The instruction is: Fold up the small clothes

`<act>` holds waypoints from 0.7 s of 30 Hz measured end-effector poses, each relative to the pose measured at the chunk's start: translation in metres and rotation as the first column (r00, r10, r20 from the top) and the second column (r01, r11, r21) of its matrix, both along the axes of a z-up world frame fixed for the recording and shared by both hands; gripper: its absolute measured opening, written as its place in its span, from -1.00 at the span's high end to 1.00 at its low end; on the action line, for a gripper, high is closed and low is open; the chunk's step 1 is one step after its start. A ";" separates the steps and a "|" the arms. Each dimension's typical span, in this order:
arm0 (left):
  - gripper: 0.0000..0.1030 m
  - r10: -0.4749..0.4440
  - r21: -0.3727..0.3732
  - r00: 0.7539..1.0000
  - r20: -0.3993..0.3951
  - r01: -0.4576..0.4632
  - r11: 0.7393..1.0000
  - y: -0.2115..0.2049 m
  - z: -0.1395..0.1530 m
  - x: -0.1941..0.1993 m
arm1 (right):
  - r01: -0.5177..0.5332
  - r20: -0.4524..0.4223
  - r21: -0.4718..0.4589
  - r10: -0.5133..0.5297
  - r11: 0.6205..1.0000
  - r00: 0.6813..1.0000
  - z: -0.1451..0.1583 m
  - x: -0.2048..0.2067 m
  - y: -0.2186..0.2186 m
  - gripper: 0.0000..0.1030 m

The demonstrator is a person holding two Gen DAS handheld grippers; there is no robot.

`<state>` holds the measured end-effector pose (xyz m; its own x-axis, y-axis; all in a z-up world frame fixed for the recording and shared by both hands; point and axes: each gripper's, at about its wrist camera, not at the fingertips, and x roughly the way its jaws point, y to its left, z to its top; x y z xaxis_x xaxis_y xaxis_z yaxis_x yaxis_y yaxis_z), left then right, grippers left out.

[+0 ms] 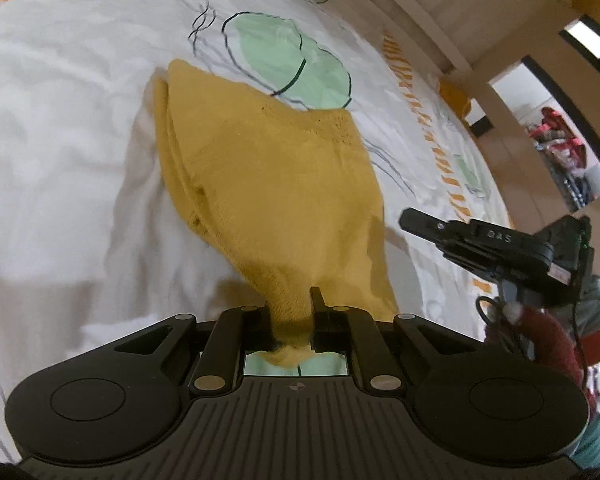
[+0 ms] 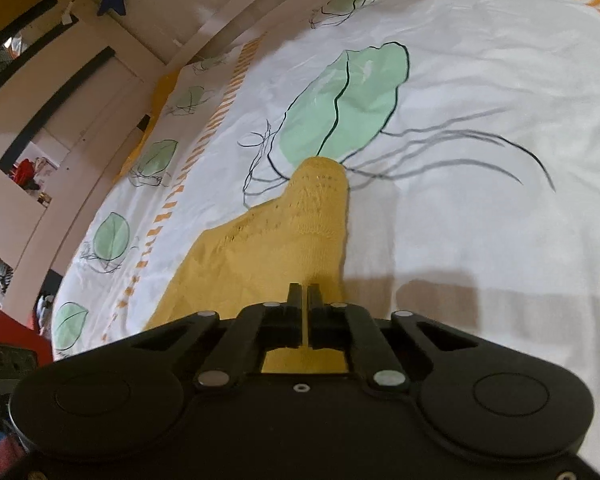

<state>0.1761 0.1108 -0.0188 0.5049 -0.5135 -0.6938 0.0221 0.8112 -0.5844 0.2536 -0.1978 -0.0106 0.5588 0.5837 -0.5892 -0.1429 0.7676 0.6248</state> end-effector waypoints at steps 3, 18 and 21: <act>0.77 0.006 0.039 1.000 0.002 -0.006 0.999 -0.003 -0.002 -0.015 | 0.002 0.006 0.001 -0.002 1.000 1.000 0.006 -0.023 -0.006 0.67; 0.78 0.030 0.090 0.999 0.016 -0.031 0.995 -0.002 -0.012 -0.017 | -0.057 -0.046 0.032 0.059 0.998 0.997 -0.033 -0.054 0.014 0.37; 0.80 0.005 0.131 0.999 0.053 -0.012 0.991 -0.001 0.000 -0.023 | -0.056 -0.079 0.028 0.058 0.998 0.995 -0.034 -0.055 0.018 0.64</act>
<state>0.1535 0.1101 -0.0184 0.5466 -0.4156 -0.7270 0.0430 0.8809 -0.4713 0.1987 -0.1799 -0.0450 0.4762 0.6290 -0.6145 -0.1353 0.7429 0.6556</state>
